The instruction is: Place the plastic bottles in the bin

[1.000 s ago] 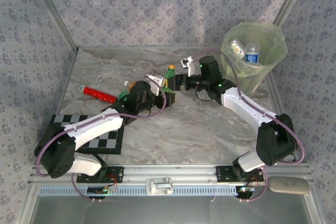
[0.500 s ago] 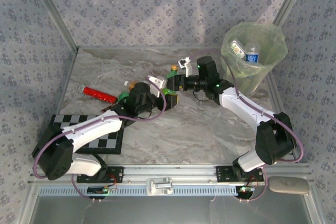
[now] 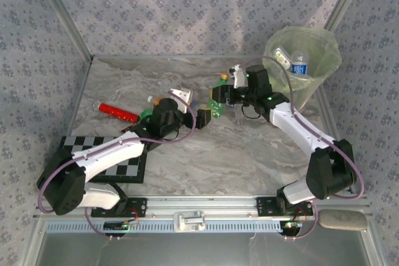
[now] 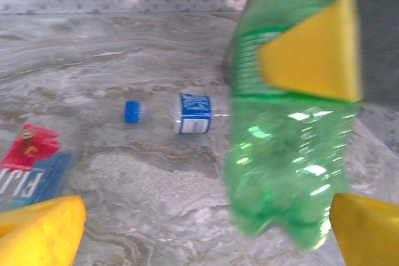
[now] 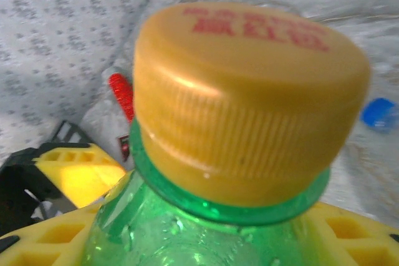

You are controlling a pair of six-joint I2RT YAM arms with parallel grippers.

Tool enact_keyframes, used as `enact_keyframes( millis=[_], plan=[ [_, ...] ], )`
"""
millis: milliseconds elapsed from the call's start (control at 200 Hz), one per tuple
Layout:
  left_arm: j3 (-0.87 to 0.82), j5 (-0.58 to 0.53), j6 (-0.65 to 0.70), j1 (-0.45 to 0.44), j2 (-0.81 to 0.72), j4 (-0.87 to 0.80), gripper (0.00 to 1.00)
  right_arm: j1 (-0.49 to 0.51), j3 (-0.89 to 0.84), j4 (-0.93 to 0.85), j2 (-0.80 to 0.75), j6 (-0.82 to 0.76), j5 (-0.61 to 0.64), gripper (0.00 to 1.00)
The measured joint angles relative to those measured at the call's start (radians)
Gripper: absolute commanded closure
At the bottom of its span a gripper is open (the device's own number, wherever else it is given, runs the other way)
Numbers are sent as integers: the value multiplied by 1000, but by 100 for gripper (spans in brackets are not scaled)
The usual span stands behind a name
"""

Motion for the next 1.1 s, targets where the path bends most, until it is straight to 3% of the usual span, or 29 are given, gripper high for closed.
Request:
enact_keyframes(
  millis=[320, 615, 969, 1099],
  plan=[
    [-66, -175, -141, 3, -5, -30, 0, -170, 161, -150, -153, -177, 167, 46],
    [-67, -174, -212, 3, 26, -40, 0, -289, 274, -116, -186, -334, 402, 48],
    [-67, -174, -219, 3, 27, -55, 0, -461, 312, -51, -145, -410, 665, 48],
    [-67, -166, -219, 3, 27, -64, 0, -532, 318, -33, -118, -413, 707, 47]
  ],
)
